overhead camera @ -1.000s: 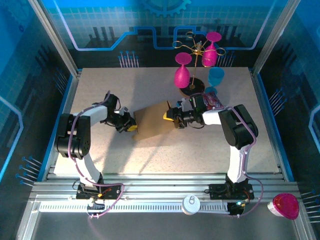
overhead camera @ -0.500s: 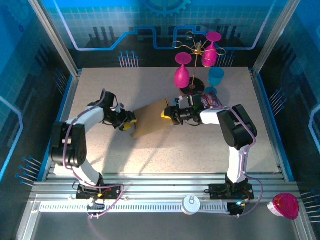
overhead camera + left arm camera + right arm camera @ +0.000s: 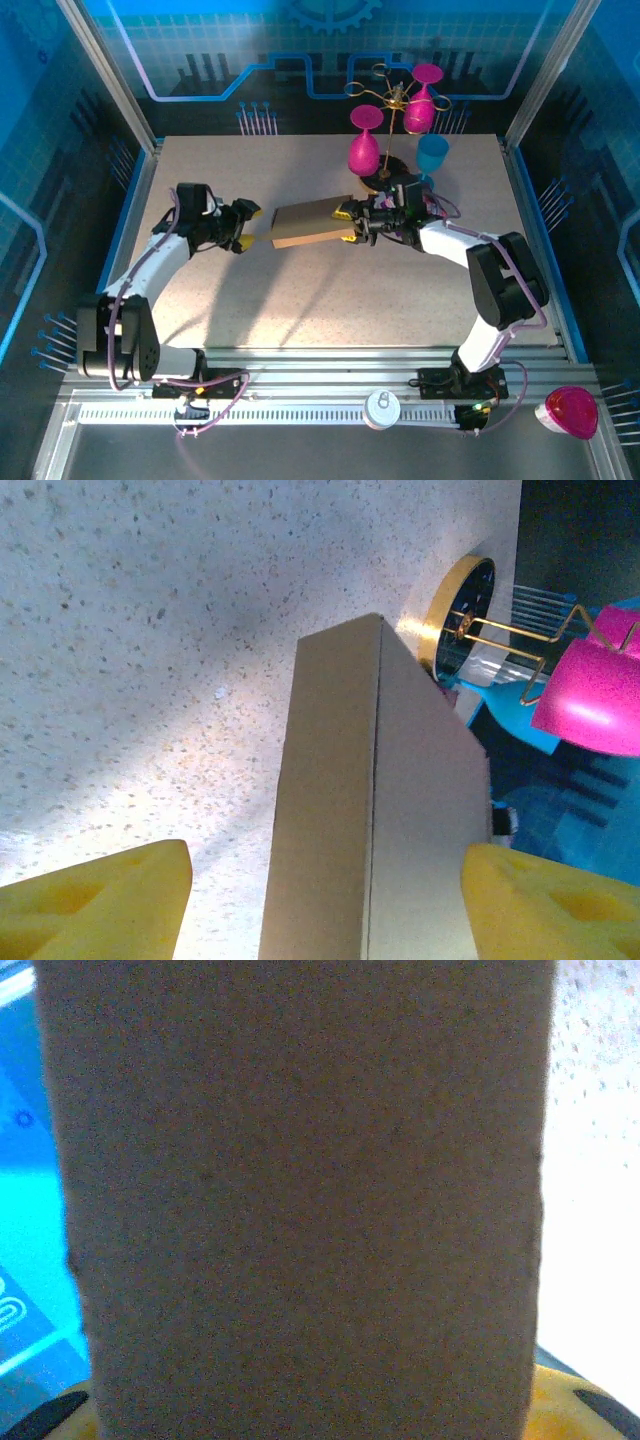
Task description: Fold the paper box
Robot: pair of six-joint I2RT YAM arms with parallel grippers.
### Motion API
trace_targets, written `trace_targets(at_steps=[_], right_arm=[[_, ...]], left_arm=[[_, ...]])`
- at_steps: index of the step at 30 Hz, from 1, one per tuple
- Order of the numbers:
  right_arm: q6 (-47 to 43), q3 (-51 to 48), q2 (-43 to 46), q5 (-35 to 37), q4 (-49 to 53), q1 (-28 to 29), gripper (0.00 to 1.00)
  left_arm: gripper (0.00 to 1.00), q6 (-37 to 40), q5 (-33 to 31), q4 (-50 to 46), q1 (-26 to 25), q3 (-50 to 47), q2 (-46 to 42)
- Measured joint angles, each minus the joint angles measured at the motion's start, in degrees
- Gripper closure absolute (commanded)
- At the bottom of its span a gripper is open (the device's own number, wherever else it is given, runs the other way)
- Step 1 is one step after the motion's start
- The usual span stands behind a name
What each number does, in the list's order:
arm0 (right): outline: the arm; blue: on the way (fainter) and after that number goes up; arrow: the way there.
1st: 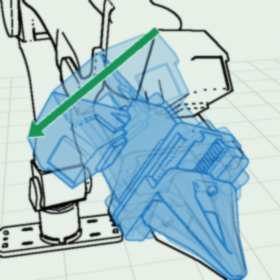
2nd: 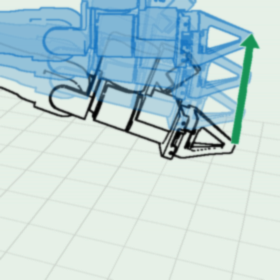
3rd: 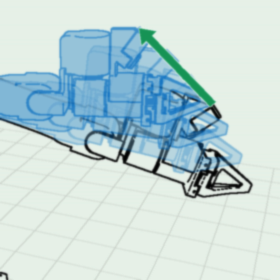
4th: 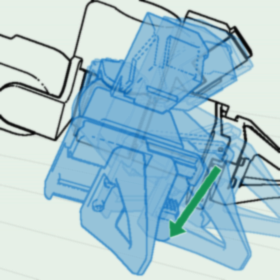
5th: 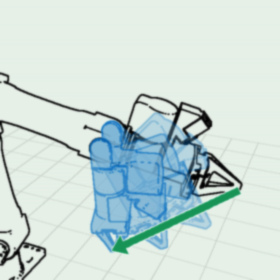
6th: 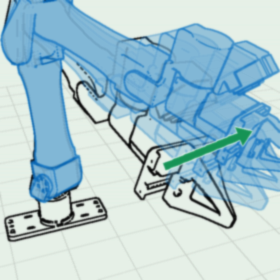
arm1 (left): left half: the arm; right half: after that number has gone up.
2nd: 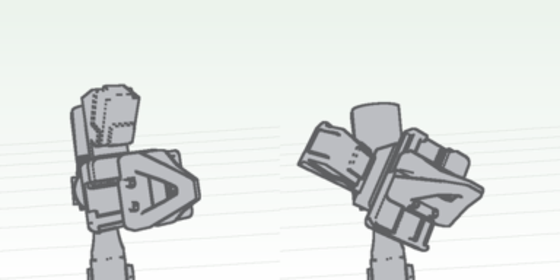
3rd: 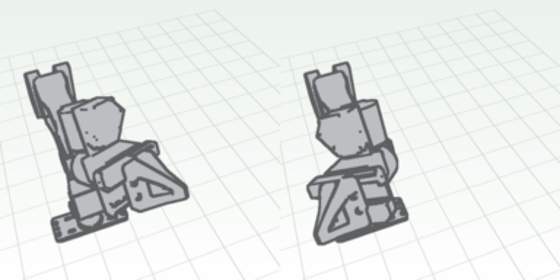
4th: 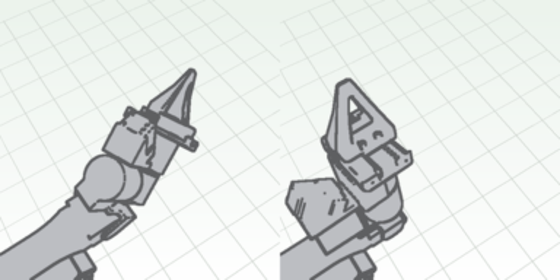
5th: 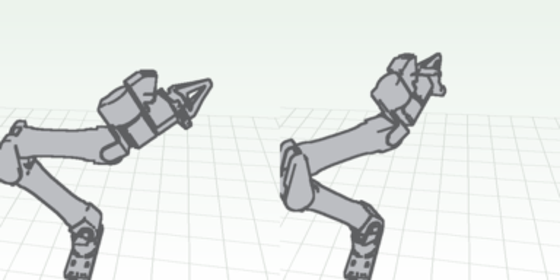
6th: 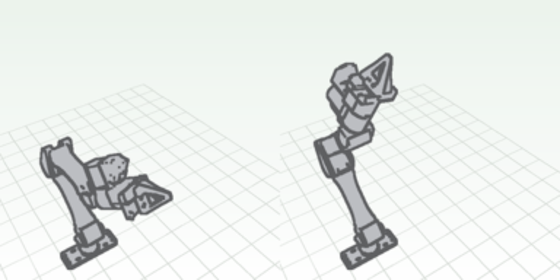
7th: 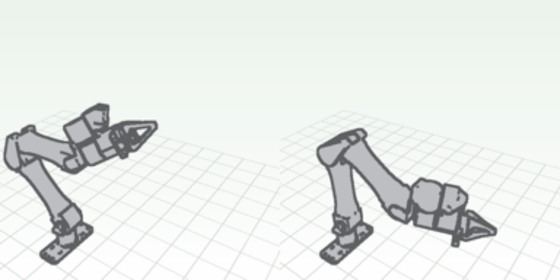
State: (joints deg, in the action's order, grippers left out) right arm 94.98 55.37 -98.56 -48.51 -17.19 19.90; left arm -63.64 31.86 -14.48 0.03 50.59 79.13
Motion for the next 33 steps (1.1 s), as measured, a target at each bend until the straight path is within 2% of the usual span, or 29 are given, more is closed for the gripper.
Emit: trace_targets(at_steps=[5, 10, 15, 26, 33], right_arm=[[6.3, -0.3, 0.2, -0.6, 0.2, -0.2, 0.71], [11.4, -0.8, 0.2, -1.1, -2.3, -0.4, 0.72], [14.1, -0.9, 0.2, -1.2, -3.8, -0.4, 0.72], [17.5, -2.7, 0.0, 0.5, -7.4, -0.7, 0.74], [18.6, -3.5, -0.5, 0.5, -8.7, -0.9, 0.76]], left_arm=[[0.26, -9.0, 3.0, 4.4, 0.0, -0.9, 1.9], [0.26, -14.5, 6.0, 4.9, -0.1, -1.1, 3.8], [0.26, -21.0, 8.0, 9.9, -1.5, -3.0, 6.6], [0.27, -33.7, 5.9, 20.9, -4.4, -5.2, 8.6], [0.27, -39.6, 4.8, 24.3, -4.9, -7.3, 8.3]])
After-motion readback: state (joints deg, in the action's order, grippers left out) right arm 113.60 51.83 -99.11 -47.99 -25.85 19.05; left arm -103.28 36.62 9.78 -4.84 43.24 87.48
